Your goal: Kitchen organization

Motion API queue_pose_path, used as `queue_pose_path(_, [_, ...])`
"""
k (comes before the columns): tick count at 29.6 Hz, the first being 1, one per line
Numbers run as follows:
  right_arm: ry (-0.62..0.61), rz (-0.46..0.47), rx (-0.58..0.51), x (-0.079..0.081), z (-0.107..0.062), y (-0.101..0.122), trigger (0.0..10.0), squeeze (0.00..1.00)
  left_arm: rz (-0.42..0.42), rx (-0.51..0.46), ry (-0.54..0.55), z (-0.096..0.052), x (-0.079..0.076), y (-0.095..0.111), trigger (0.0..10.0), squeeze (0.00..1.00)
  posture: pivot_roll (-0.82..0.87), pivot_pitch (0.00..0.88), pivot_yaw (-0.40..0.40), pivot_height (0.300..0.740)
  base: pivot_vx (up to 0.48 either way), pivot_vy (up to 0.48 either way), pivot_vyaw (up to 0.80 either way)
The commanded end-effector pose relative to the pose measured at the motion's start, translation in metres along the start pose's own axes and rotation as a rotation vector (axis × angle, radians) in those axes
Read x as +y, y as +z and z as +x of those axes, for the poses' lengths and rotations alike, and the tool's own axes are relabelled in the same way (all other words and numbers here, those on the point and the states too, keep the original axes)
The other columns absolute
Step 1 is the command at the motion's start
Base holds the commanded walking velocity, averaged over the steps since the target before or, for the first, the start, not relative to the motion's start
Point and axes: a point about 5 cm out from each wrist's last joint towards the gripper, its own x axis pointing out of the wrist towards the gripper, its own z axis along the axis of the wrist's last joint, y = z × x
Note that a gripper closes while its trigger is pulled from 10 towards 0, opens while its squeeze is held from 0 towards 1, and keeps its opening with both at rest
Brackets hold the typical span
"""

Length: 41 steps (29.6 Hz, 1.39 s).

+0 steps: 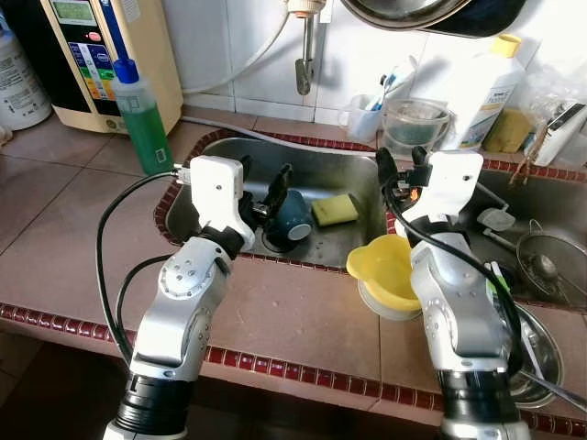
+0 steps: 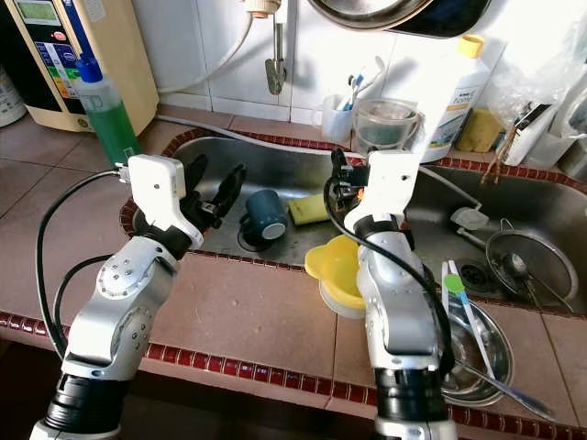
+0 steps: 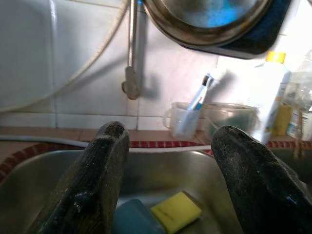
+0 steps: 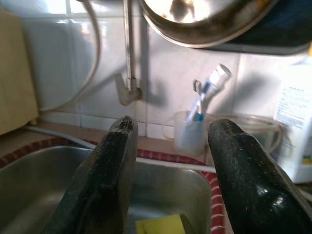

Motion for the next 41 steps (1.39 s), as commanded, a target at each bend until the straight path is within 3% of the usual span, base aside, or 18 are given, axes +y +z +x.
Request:
queue_pose_path(1, [-0.004,-0.017,-0.012,0.004,-0.006,0.002,10.0,0.0,0.012,0.01,0.021,-0.003,0.0,-0.006,10.0,0.0,-0.05,0.006,-0.025,0.74,0.0,0.0,0.0])
queue_pose_path(18, [-0.028,-0.037,0.071,0.017,-0.038,-0.015,10.0,0.0,0.041,0.04,0.021,-0.016,0.003,-0.016,10.0,0.0,-0.08,0.021,-0.008,0.74,0.0,0.0,0.0])
queue_pose_path(25, [-0.08,-0.035,0.108,0.013,-0.047,-0.023,10.0,0.0,0.027,0.059,0.021,-0.023,0.002,-0.025,10.0,0.0,-0.08,0.029,0.001,0.74,0.0,0.0,0.0])
queue_pose_path(41, [-0.074,-0.054,0.127,0.006,-0.062,-0.027,10.0,0.0,0.006,0.07,0.017,-0.036,0.005,-0.029,10.0,0.0,-0.1,0.014,-0.006,0.74,0.0,0.0,0.0])
